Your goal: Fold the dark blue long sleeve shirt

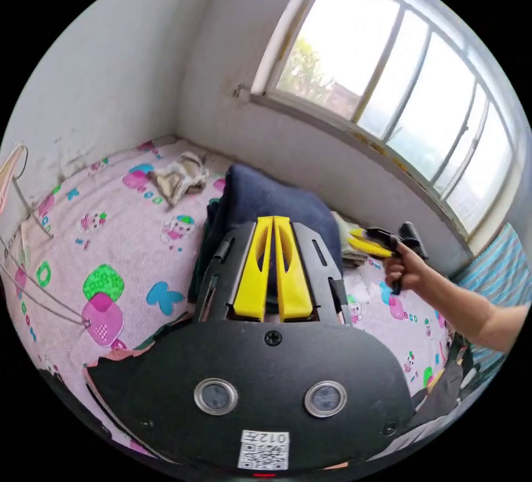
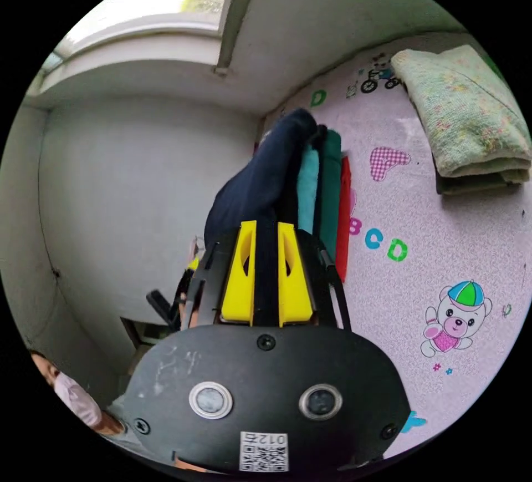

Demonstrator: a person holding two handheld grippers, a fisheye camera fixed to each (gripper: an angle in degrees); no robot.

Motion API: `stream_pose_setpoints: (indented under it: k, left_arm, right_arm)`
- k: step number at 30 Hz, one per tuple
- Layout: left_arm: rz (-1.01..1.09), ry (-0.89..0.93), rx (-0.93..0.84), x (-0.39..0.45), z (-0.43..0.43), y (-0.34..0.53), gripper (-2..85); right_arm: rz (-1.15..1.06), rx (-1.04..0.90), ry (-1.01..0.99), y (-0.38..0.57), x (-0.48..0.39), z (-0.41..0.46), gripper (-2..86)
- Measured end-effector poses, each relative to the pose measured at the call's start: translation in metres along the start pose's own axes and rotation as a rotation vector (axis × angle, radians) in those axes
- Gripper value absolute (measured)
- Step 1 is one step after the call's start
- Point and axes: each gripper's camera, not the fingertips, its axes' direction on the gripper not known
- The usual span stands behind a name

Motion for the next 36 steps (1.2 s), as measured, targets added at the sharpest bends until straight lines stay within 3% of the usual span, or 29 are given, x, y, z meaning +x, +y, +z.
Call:
stream_pose_setpoints:
  k: [5, 10, 12, 14, 16, 20, 27, 32, 36]
  left_arm:
    - [0.218, 0.152, -0.093, 0.049, 0.021, -0.017, 0.7]
    - [0.324, 0.162, -0.276, 0.072, 0.064, -0.016, 0.7]
    - [0.288, 0.163, -0.321, 0.063, 0.073, -0.013, 0.6]
    - [0.226, 0.215, -0.328, 0.049, 0.073, -0.013, 0.5]
    - [0.199, 0.223, -0.316, 0.041, 0.07, -0.013, 0.4]
    - [0.194, 0.232, -0.303, 0.044, 0.064, -0.015, 0.1]
    - [0.175, 0.268, -0.288, 0.062, 0.042, -0.021, 0.0]
    - [0.206, 0.237, -0.131, 0.088, -0.021, -0.043, 0.1]
    - [0.271, 0.03, -0.085, 0.113, -0.057, -0.09, 0.2]
  right_arm:
    - [0.168, 0.049, -0.106, -0.067, -0.001, 0.025, 12.2]
    - [0.157, 0.042, 0.006, -0.1, -0.039, 0.056, 9.8]
    - [0.086, 0.004, 0.016, -0.111, -0.067, 0.07, 5.2]
    - [-0.23, 0.008, 0.105, -0.117, -0.142, 0.082, 2.9]
    - [-0.477, 0.019, 0.176, -0.107, -0.194, 0.094, 2.1]
    - [-0.413, -0.033, 0.392, -0.099, -0.216, 0.132, 2.5]
    - [-0.214, 0.115, 0.23, -0.063, -0.266, 0.112, 5.4]
    - [-0.364, 0.17, 0.218, 0.007, -0.377, 0.092, 6.2]
    - [-0.521, 0.089, 0.179, 0.073, -0.466, 0.116, 6.6]
